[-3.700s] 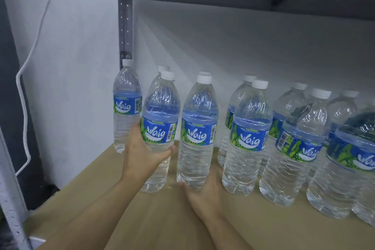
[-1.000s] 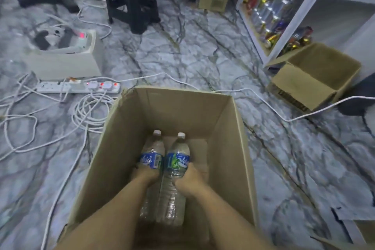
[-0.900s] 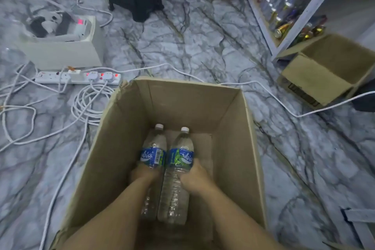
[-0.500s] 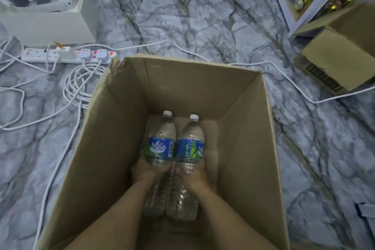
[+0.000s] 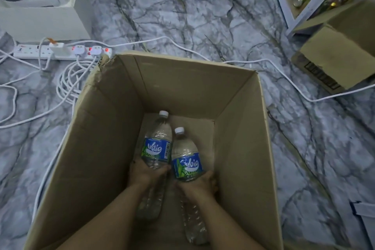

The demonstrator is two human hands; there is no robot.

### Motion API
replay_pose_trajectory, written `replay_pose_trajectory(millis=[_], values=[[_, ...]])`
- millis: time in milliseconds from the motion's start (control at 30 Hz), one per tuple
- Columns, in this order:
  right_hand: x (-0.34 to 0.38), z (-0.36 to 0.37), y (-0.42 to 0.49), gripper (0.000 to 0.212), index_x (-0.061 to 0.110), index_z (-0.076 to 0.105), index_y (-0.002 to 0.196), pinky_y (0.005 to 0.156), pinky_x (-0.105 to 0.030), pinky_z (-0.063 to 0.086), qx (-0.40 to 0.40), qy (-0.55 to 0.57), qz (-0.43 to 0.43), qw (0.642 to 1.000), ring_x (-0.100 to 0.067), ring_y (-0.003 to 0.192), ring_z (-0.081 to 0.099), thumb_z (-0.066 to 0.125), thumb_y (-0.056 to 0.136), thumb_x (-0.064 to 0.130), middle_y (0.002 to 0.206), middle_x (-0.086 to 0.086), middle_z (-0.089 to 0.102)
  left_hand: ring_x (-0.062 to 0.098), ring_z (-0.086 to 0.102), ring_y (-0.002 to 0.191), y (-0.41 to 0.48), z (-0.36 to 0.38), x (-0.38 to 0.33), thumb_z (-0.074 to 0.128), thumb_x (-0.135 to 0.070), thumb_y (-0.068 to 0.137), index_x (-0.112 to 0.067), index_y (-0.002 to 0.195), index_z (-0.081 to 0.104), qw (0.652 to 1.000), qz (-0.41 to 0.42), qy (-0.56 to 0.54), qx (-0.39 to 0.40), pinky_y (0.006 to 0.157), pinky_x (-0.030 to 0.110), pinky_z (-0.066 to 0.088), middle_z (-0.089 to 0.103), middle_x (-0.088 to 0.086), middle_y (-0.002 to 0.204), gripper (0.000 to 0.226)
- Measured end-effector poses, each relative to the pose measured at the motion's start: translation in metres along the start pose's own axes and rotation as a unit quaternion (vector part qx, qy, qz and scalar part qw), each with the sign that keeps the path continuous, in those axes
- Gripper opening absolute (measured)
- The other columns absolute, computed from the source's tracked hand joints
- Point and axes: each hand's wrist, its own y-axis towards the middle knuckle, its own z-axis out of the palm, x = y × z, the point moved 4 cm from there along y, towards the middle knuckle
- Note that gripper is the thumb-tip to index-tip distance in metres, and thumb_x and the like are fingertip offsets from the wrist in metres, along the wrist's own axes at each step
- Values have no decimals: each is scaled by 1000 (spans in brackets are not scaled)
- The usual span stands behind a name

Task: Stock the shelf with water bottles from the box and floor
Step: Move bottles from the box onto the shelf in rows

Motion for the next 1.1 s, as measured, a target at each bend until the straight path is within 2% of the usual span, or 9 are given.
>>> replay_pose_trajectory(millis=[133, 200, 267, 400, 500, 633, 867, 1000, 1100], values=[[3, 3, 6, 111, 17, 34, 136, 100, -39, 51, 11, 24, -23, 999, -22, 120, 55, 93, 45, 44, 131, -2, 53, 26, 61, 109, 5, 0, -2, 94, -30, 53, -10, 129, 49, 1000, -17, 9, 15, 82, 26, 44, 61, 10, 123, 90], [6, 1, 8, 93, 20, 54, 126, 87, -30, 57, 27, 24, -33, 999, -16, 104, 64, 94, 45, 38, 116, 2, 65, 27, 60, 113, 3, 0, -6, 95, -30, 52, -9, 130, 48, 999, -17, 26, 13, 82, 26, 44, 60, 11, 126, 93], [9, -5, 9, 75, 19, 62, 117, 76, -23, 54, 31, 27, -29, 999, -13, 95, 65, 94, 50, 31, 110, 1, 69, 26, 60, 114, 3, -2, -8, 94, -28, 53, -9, 129, 50, 999, -23, 37, 19, 84, 25, 44, 60, 11, 126, 90], [10, -21, -2, 88, 14, 50, 128, 91, -28, 53, -1, 42, -44, 998, -20, 109, 62, 95, 53, 26, 122, -3, 61, 24, 64, 105, -5, -12, -22, 91, -32, 58, -9, 118, 63, 994, -32, 99, 43, 76, 21, 45, 66, 11, 118, 70], [17, -38, -13, 92, 15, 45, 132, 92, -29, 52, -20, 54, -90, 994, -21, 112, 61, 94, 54, 21, 124, -4, 60, 25, 66, 101, -19, -22, -33, 90, -37, 56, -7, 118, 62, 989, -8, 145, 35, 71, 23, 47, 67, 12, 113, 74], [30, -65, -35, 97, 13, 43, 134, 93, -33, 53, -51, 37, -130, 989, -23, 116, 60, 92, 52, 34, 127, -5, 59, 28, 61, 109, -46, -41, -56, 91, -38, 53, -8, 121, 53, 985, 38, 165, 7, 79, 28, 48, 63, 12, 119, 83], [57, -127, -103, 84, 16, 45, 120, 82, -28, 51, -58, 68, -198, 976, -22, 111, 62, 92, 54, 39, 117, -2, 61, 30, 61, 103, -141, -95, -97, 92, -42, 49, -15, 99, 49, 985, 131, 62, -95, 80, 35, 45, 58, 2, 91, 71], [74, -172, -163, 77, 25, 53, 111, 84, -30, 56, -80, 105, -275, 952, -11, 100, 65, 91, 48, 46, 105, 9, 66, 24, 64, 95, -201, -116, -126, 92, -49, 43, -17, 101, 52, 962, 229, -47, -139, 75, 35, 46, 65, -3, 90, 77], [79, -214, -208, 68, 26, 62, 106, 74, -18, 55, -100, 184, -342, 916, 3, 85, 69, 94, 48, 43, 92, 15, 74, 16, 66, 91, -238, -127, -159, 83, -66, 30, -24, 104, 53, 936, 298, -118, -144, 83, 40, 54, 68, -10, 93, 89]])
